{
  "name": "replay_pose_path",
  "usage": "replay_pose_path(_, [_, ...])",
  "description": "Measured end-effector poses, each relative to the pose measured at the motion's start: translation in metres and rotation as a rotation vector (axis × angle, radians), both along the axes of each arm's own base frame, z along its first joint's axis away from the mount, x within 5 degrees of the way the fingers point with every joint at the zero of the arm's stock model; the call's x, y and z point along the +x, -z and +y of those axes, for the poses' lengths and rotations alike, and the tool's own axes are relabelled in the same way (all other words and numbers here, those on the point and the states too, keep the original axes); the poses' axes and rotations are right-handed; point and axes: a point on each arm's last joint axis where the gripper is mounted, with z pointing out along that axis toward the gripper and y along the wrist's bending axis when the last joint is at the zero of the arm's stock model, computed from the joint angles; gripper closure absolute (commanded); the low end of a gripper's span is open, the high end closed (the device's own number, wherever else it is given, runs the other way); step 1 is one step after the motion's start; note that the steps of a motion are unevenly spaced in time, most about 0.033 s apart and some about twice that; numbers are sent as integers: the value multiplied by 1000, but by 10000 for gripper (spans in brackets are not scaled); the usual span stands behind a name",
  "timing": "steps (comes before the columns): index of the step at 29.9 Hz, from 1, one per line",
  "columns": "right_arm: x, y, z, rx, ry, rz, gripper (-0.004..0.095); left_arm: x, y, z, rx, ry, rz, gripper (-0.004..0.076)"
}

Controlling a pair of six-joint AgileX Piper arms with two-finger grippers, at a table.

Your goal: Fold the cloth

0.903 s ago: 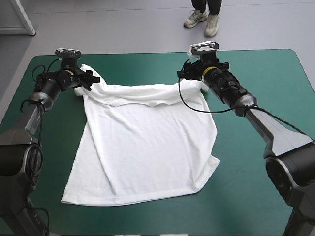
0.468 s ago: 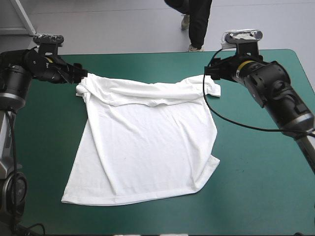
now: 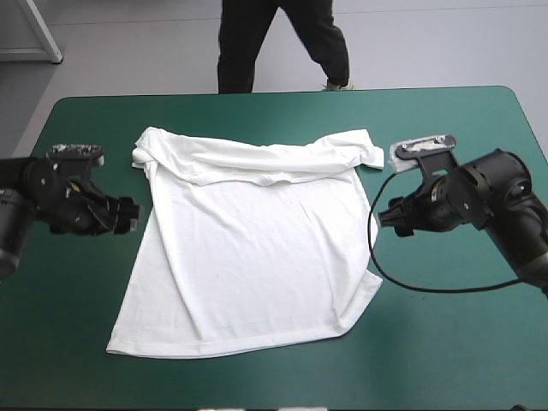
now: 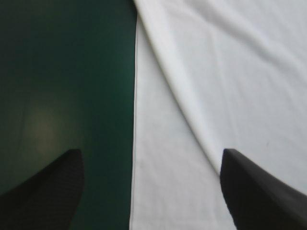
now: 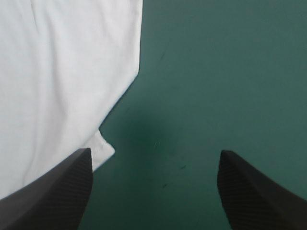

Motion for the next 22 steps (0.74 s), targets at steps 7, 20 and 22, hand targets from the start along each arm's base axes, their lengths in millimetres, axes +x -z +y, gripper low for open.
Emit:
replay_pose_path(7, [-19,37,-4,-18,-42,102,235,-59,34,3,21,-27,71,160])
replay_pose_path(20, [-22,49,0,17,-68,133,234,-90,131,6,53,-74,293,160])
replay_pose_path(22, [-22,49,1,26,-74,135,235,-93,142,6,51,-80,298,160])
